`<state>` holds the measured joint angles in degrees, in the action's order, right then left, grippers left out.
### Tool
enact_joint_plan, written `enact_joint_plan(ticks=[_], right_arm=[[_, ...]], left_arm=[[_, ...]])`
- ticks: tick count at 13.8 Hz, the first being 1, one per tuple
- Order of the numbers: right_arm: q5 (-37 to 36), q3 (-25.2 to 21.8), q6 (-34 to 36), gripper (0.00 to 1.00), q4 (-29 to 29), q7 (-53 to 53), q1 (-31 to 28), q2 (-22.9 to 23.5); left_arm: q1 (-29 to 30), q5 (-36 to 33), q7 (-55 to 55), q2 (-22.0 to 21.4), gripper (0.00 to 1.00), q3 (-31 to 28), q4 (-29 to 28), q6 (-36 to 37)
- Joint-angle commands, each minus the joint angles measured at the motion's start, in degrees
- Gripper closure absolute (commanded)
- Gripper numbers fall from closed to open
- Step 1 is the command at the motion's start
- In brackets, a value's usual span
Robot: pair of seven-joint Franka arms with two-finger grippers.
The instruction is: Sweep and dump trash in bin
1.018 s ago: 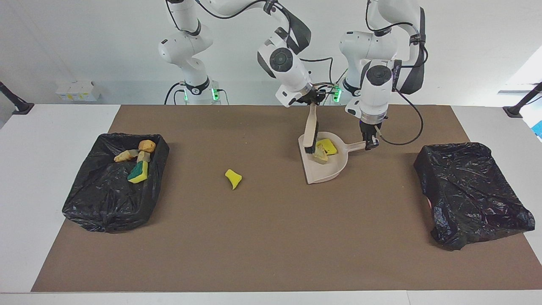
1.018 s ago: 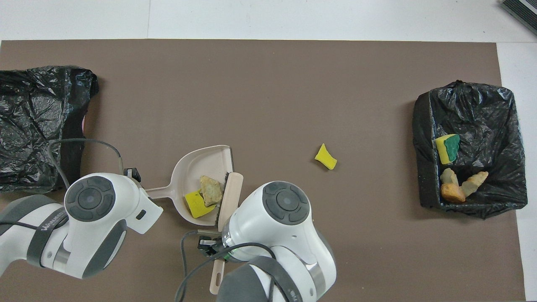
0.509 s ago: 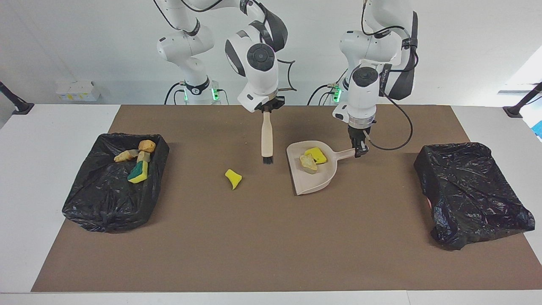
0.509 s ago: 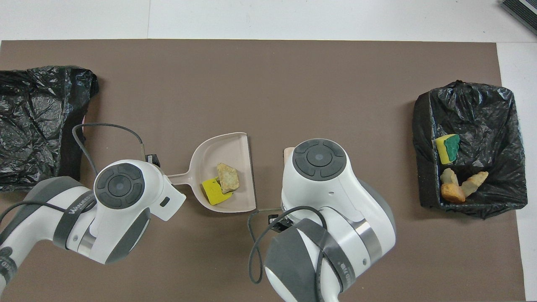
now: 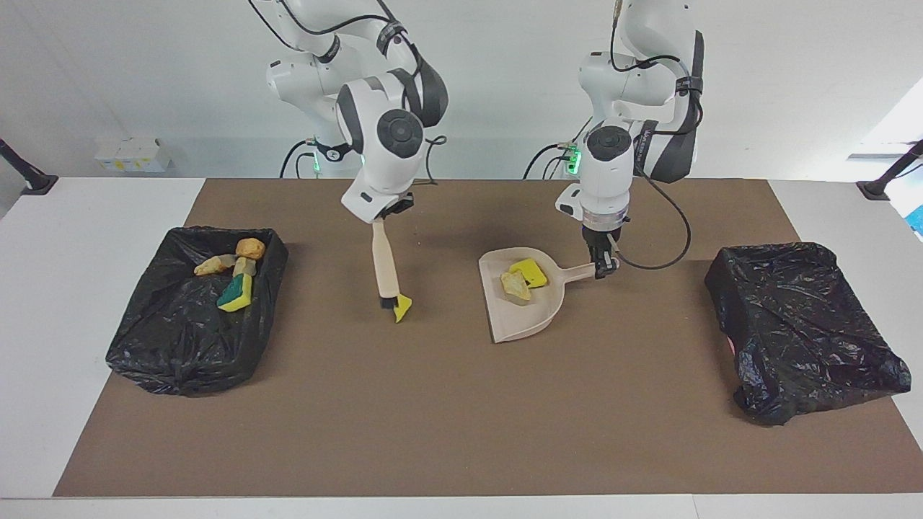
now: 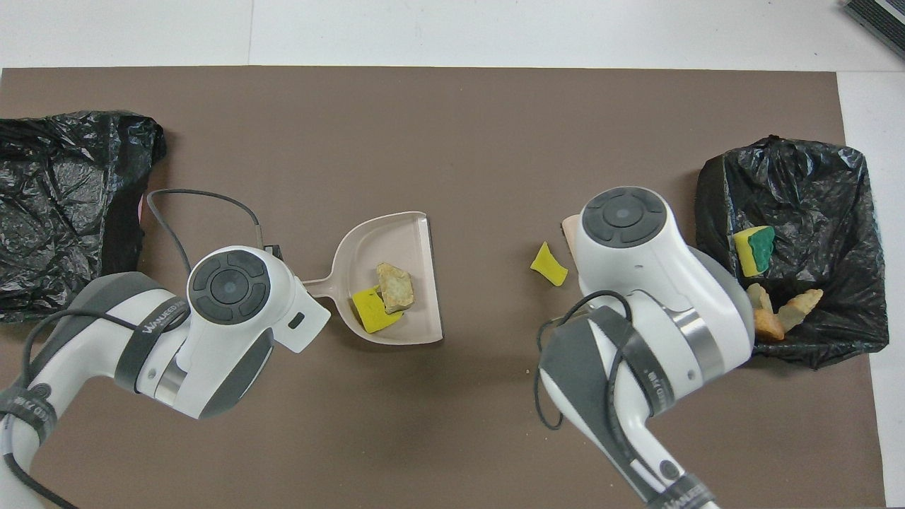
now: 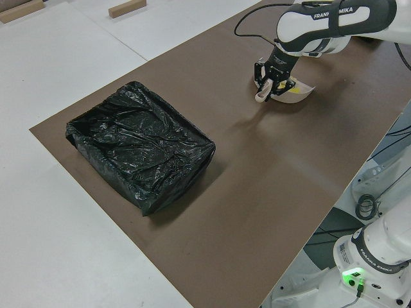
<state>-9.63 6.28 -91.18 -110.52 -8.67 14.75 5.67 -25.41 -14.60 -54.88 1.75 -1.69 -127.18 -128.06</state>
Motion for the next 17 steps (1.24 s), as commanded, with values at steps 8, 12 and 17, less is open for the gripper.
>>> enact_joint_plan(ticks=[8,12,17], right_arm=[[0.0,1.2,-16.4,1.00,-12.5,-2.9,3.1,1.1],[10.2,1.3,-18.1,1.00,-9.6,-11.2,9.8,4.1],[20.7,1.4,-23.7,1.00,-4.6,-17.7,18.5,8.4]], left_arm=[[-1.0,-0.6,2.3,-0.4,1.00,-0.7,0.4,4.6],[-1.0,-0.6,2.9,-0.6,1.00,-0.7,0.1,4.7],[-1.4,-0.7,2.8,-1.2,1.00,-0.7,-0.6,5.4]])
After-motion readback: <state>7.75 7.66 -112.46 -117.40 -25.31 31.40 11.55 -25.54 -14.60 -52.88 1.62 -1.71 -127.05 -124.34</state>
